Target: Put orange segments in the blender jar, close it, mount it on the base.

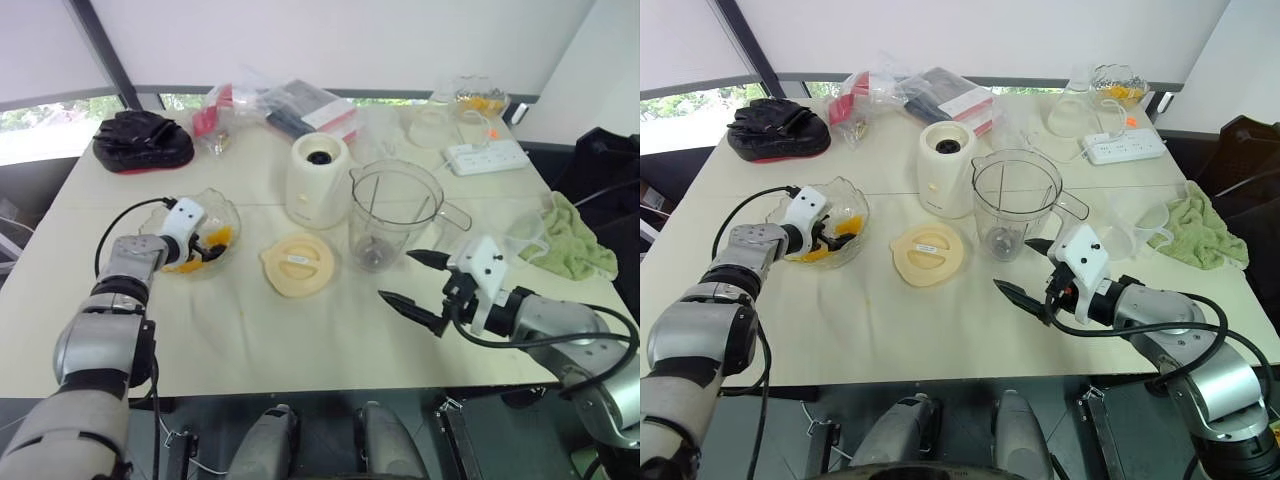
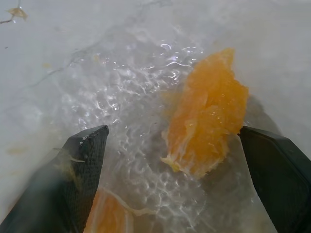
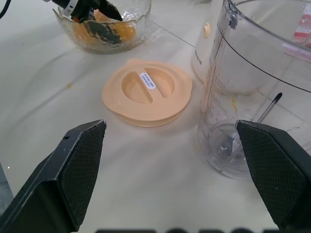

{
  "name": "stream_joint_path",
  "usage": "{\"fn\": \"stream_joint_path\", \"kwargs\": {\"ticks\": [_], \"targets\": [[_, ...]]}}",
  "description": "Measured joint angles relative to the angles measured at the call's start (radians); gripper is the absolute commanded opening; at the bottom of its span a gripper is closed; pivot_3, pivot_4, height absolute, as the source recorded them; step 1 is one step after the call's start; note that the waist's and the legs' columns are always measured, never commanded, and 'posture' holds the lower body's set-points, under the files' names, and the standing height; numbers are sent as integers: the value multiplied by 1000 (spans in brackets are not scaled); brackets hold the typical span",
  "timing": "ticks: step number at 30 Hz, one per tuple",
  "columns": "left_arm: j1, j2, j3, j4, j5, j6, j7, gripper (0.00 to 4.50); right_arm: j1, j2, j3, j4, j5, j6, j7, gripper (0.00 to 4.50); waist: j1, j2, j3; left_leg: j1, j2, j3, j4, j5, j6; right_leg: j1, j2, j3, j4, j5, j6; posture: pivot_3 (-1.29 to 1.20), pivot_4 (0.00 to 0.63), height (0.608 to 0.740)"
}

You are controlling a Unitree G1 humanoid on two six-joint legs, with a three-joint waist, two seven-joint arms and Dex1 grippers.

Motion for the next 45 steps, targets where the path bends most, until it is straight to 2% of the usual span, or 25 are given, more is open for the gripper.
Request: {"fn": "stream_joint_path", "kwargs": {"ticks": [4, 6, 8, 13, 14, 32, 45], "targets": [[0, -9, 10, 0, -1, 2, 9, 4436, 0, -5, 0, 0, -1, 0, 0, 4500, 1, 0, 0, 0, 0, 0, 0, 0, 0, 0, 0, 0, 0, 0, 0, 0, 150, 740], [-2, -13, 13, 0, -2, 5, 10, 3903, -1, -7, 0, 1, -1, 0, 0, 4500, 1, 0, 0, 0, 0, 0, 0, 0, 0, 0, 0, 0, 1, 0, 0, 0, 150, 740], [-4, -21, 14, 1, -2, 10, 9, 3113, -2, -8, 0, 1, -2, 0, -1, 4500, 1, 0, 0, 0, 0, 0, 1, 0, 0, 0, 0, 0, 1, 0, 0, 0, 150, 740], [-6, -43, 29, 2, -3, 26, -5, 340, -6, -11, -1, 2, -8, 0, -2, 4500, 0, 0, 0, 0, 0, 0, 2, 0, 0, 0, 0, 0, 2, 0, 0, 0, 150, 740], [-11, -42, 32, 2, -3, 29, -6, 20, -6, -11, -1, 2, -9, 0, -2, 4500, 0, 0, 0, 0, 0, 0, 3, 0, 0, 0, 0, 0, 3, 0, 0, 0, 150, 740], [-23, -41, 49, 3, -10, 69, -40, 20, -28, -13, -10, 7, -30, -2, -1, 4500, 0, 0, 0, -1, 0, 0, 7, -1, 1, 0, 0, 0, 4, 0, 0, 0, 150, 740], [-1, 14, 192, -3, -146, 64, -191, 20, -50, -5, 23, 34, -40, -14, 8, 4500, 1, 0, 0, -2, 0, 0, 8, -1, 1, 0, 0, 0, 4, 0, 0, 0, 150, 740]]}}
